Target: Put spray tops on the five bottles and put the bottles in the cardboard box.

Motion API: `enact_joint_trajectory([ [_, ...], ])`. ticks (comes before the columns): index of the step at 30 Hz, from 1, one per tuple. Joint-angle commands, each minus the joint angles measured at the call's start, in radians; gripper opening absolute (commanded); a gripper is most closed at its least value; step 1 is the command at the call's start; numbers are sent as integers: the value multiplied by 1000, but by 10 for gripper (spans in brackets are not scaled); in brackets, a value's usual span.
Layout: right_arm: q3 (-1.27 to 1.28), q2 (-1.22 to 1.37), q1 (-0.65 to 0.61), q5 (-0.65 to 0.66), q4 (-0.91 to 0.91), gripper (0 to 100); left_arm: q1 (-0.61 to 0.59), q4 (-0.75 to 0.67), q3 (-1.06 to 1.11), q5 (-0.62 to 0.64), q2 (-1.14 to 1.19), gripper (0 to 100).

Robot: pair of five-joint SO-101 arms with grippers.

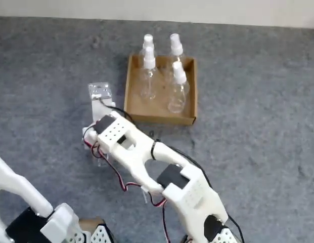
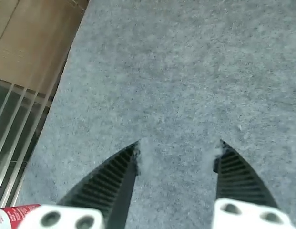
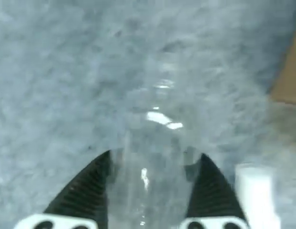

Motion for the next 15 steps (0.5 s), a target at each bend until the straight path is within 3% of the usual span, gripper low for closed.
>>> enact_joint_trajectory([
  [1, -47, -165, -16, 54, 113, 4, 24, -17, -5, -5, -7, 208],
  [4, -47, -300, -15, 287, 249, 4, 47, 0, -4, -3, -12, 208],
  [8, -45, -415, -15, 572, 455, 4, 101, 141, -16, 15, -18, 207],
  [13, -45, -503, 31, 790, 780, 4, 220, 341, -38, 60, -97, 207],
  [15, -45, -561, 77, 836, 829, 4, 297, 427, -31, 66, -156, 206],
])
